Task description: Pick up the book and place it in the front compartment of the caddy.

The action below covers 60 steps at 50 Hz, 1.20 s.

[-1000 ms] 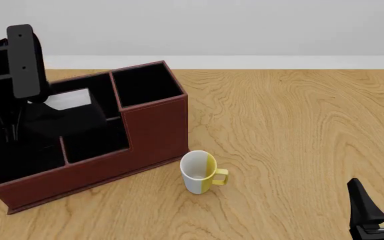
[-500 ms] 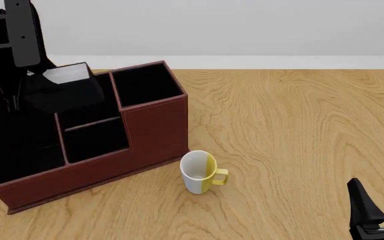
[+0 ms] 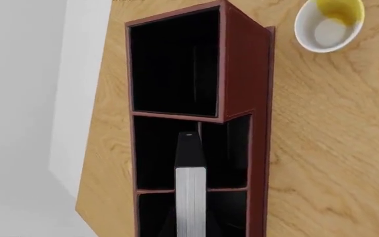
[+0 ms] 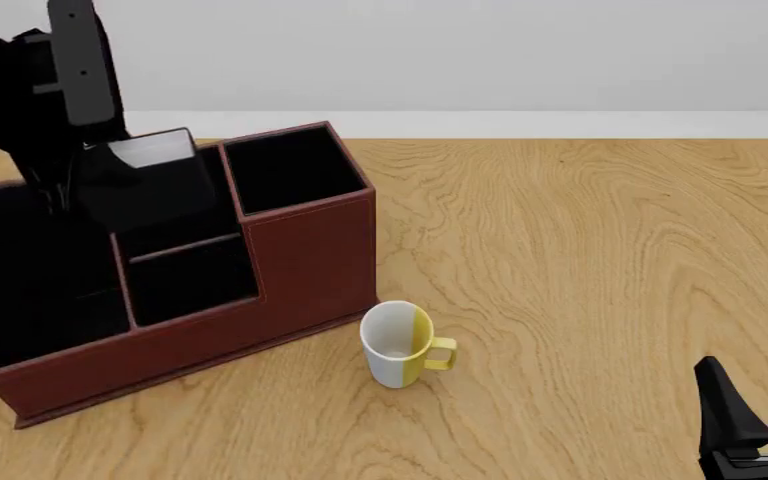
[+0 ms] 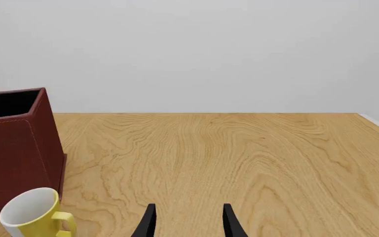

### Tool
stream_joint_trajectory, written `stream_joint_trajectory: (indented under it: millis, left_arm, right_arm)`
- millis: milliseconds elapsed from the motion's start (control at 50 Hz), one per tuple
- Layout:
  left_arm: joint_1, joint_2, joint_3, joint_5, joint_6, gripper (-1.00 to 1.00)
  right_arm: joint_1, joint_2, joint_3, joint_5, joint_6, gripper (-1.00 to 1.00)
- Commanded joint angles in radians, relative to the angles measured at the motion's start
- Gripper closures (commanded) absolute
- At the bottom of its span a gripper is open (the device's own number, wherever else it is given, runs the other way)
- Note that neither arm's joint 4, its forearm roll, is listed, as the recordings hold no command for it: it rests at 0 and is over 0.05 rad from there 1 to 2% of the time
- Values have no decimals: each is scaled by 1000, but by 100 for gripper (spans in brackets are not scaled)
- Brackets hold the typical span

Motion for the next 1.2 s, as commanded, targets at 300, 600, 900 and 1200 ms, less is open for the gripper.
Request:
stream_joint_trajectory:
  millis: [300,600,900,1200]
  left_arm:
    - [-4,39,-31,-13,-38,100]
    - [-7,24,61,-79,-67,100]
    - [9,35,106,-155,-78,100]
    - [39,59,121,-210,-66,100]
  right_arm:
    - [0,0,0,0,0,-100]
    - [0,0,0,0,0,-100]
    - [0,0,0,0,0,-100]
    - [0,0,0,0,0,-100]
